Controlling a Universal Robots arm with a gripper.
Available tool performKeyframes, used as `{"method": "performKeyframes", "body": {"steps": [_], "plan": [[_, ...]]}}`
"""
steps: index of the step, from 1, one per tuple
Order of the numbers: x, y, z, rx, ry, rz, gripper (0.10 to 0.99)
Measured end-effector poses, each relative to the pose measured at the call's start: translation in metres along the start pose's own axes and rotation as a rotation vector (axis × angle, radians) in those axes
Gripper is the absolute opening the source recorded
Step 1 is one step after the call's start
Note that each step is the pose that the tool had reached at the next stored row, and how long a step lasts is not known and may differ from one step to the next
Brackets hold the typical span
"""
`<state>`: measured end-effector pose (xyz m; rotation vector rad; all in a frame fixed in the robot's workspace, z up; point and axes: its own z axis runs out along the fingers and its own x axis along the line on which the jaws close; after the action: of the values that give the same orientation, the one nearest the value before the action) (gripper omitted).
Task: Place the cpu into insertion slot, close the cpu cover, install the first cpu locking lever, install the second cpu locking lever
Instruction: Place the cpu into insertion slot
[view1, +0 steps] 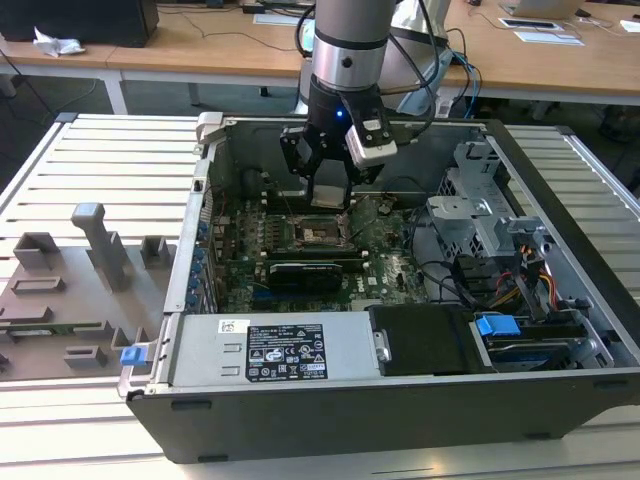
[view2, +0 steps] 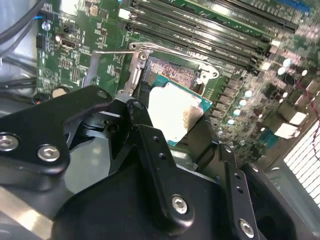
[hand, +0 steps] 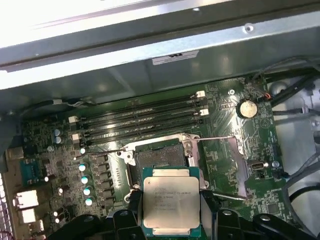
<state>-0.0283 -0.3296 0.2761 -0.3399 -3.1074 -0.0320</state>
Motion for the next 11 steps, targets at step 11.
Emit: {"method": "performKeyframes", "body": {"steps": [11], "plan": [[0.0000, 0.0000, 0.0011, -0.004, -0.0044, 0.233, 0.545]]}}
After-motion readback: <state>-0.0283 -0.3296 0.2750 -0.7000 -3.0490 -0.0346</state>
